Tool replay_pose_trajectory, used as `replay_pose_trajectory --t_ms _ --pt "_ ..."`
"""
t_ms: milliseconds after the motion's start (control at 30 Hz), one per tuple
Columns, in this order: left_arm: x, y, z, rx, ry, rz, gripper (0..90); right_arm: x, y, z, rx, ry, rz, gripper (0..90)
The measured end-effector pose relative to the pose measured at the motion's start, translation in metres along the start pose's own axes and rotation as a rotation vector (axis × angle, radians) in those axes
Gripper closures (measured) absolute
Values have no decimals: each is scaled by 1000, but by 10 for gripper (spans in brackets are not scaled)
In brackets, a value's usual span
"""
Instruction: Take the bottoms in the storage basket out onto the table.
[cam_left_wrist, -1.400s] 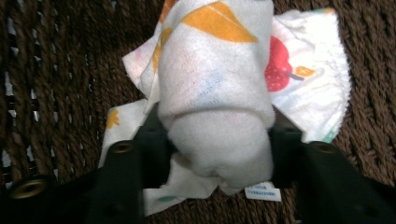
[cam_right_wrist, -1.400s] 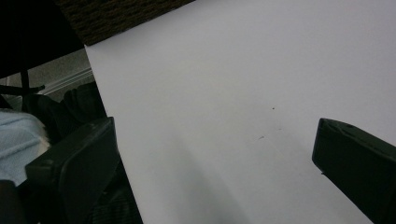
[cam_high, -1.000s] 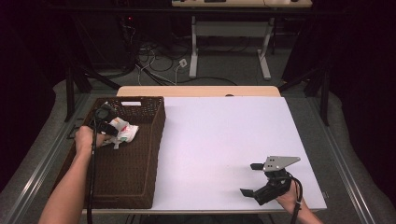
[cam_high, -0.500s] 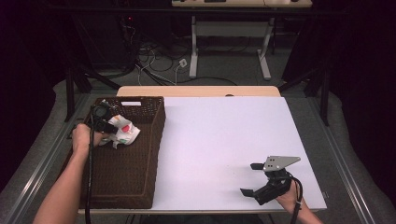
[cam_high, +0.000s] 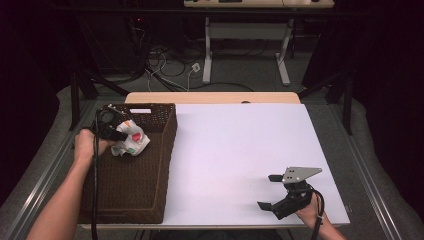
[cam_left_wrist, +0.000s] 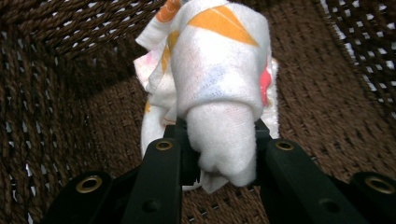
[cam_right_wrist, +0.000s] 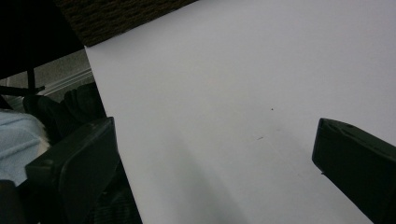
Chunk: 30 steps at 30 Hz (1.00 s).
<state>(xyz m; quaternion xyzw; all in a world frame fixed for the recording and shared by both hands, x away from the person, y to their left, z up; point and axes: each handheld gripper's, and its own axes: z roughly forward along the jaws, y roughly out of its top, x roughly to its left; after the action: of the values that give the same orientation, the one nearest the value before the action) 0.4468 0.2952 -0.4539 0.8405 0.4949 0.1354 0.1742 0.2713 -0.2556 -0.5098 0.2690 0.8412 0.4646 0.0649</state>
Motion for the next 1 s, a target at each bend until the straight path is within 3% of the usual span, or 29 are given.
replay_pose_trajectory --t_ms 133,467,767,1000 --pt "-3 0 -5 -7 -15 16 750 0 0 0 -4 1 0 1" --pt "-18 5 -22 -1 -20 121 751 1 1 -1 -10 -2 0 1" --pt "-29 6 -35 -1 -21 176 753 1 1 -1 -2 -1 7 1" --pt "-30 5 -45 9 -10 213 752 0 0 0 3 -2 2 1"
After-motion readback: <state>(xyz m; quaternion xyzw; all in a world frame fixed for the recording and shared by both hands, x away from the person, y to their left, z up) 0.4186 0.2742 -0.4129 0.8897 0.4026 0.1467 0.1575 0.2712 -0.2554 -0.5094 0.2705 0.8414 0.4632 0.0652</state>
